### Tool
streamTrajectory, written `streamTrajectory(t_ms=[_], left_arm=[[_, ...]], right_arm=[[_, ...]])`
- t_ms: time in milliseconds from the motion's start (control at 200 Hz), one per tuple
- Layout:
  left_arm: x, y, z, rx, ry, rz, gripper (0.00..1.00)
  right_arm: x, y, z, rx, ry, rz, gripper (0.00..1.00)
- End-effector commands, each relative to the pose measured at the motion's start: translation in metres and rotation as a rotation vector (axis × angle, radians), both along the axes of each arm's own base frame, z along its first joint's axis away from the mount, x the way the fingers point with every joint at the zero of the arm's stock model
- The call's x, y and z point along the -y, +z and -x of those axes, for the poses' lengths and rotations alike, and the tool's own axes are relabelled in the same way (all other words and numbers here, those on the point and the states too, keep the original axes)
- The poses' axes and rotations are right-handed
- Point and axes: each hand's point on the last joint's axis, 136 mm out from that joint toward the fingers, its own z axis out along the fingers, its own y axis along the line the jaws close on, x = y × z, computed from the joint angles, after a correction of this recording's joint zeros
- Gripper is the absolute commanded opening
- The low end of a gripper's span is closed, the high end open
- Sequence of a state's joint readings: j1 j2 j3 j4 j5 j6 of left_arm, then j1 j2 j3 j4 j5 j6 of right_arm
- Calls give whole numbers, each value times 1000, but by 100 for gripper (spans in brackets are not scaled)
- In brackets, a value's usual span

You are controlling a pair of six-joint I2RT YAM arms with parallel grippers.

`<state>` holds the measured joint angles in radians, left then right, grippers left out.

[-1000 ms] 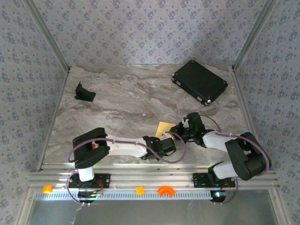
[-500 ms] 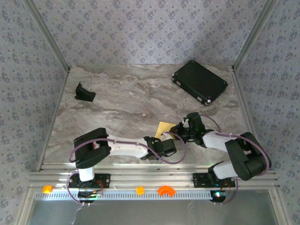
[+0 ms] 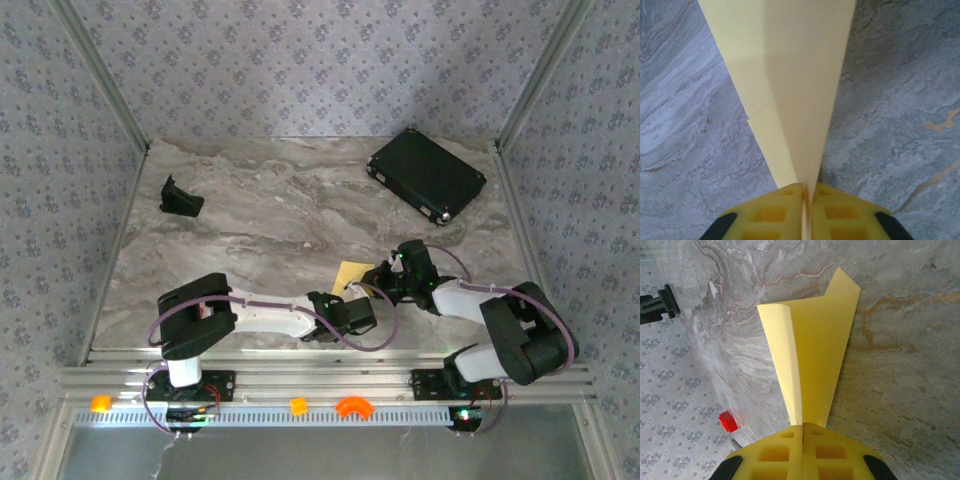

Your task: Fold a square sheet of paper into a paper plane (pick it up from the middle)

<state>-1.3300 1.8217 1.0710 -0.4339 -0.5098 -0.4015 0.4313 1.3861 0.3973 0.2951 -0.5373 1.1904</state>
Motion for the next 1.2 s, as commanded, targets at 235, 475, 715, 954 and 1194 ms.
streamTrajectory(t_ms=[235,475,715,954,1194], left_arm=[[5,-6,5,-46,3,32,4],[4,-17,7,-151,43,102,4],[2,-30,9,-257,76,156,6],[2,-34,7,-330,105,217,6],[-1,-33,5,-326,96,201,7]], right_arm=[[17,-1,3,-9,-3,107,17],[49,6,11,19,-26,250,26],[63,9,16,56,-60,280,29],[62,8,16,84,-65,261,30],[33,29,7,73,-7,100,46]])
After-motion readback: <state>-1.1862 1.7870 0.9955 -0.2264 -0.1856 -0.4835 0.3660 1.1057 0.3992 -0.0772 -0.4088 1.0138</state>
